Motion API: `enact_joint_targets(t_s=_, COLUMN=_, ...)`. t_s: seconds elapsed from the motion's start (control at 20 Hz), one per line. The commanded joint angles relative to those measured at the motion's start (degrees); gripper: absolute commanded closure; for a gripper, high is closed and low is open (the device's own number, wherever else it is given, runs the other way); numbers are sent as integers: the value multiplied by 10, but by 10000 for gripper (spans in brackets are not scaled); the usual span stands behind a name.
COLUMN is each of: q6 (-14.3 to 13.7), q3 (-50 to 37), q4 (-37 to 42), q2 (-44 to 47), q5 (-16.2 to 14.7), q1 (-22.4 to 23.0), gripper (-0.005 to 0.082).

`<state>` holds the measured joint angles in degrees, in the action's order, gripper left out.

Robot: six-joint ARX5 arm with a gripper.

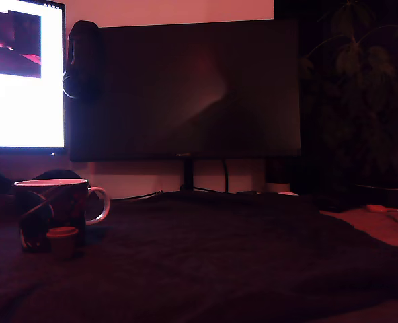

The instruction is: Pick up the coffee capsules on the table and drop them inside the coffee cup

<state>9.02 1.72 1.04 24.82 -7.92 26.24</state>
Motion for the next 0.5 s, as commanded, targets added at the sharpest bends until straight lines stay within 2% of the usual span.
enact_joint_targets(t_s=0.0, q6=-1, q3=-12, q4=42, q2=40, q5=3, q1=2, gripper=152)
enact_joint_targets(t_s=0.2, q6=-1, q3=-12, q4=141, q2=128, q5=11, q1=2, gripper=152)
enact_joint_targets(t_s=0.45, q6=-1, q3=-12, q4=227, q2=232, q5=14, q1=2, gripper=153)
